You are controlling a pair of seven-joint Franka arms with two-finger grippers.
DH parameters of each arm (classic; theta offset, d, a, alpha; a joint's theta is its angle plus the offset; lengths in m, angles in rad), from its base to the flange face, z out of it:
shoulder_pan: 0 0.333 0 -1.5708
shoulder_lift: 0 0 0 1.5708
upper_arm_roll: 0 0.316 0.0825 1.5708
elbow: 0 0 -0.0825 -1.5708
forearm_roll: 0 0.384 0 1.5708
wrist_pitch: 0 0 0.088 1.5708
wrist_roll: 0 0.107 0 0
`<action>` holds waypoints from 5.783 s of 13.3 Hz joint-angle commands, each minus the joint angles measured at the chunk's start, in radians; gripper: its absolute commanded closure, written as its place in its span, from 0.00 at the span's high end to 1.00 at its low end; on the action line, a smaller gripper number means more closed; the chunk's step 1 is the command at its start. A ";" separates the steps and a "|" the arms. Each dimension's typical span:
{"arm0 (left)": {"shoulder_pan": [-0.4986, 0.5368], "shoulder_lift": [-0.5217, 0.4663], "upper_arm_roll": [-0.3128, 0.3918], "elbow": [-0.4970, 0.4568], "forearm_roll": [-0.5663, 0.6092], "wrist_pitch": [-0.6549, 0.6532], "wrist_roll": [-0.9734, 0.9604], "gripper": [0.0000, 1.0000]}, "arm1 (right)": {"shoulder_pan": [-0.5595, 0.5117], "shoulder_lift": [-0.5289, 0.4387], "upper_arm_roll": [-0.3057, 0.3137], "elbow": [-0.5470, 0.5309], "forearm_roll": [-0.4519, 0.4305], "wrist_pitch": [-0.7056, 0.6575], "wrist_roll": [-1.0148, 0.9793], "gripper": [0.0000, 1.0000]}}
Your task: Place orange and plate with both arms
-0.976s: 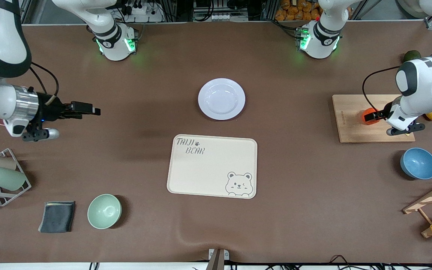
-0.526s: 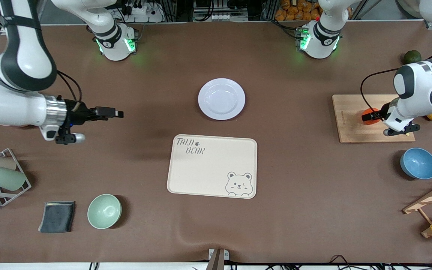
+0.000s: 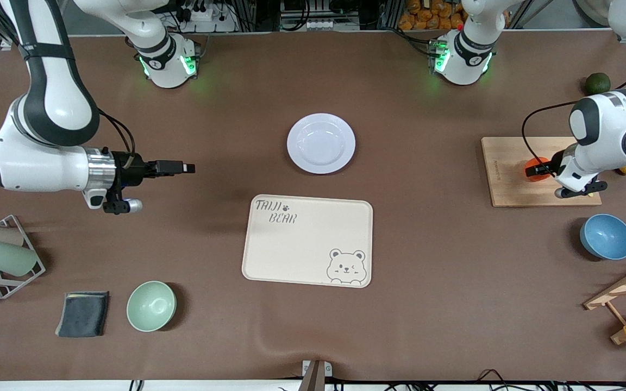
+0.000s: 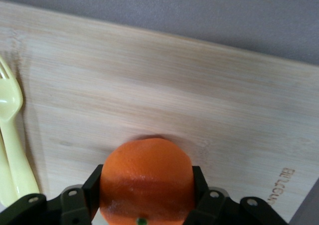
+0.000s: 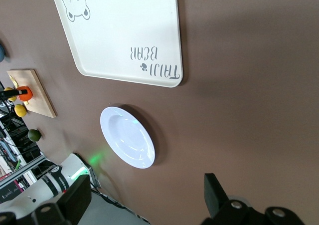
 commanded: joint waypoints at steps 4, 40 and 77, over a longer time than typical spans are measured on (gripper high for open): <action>0.008 -0.049 -0.184 0.072 -0.035 -0.066 -0.009 0.08 | -0.004 0.015 -0.006 -0.004 0.038 0.006 -0.044 1.00; -0.814 0.393 -0.472 0.590 0.063 -0.147 -1.443 1.00 | 0.200 0.063 -0.006 -0.394 0.634 0.343 -0.608 1.00; -0.397 -0.243 -0.053 0.804 -0.153 -0.842 -0.252 1.00 | 0.558 0.274 -0.006 -0.415 1.327 0.483 -1.036 0.00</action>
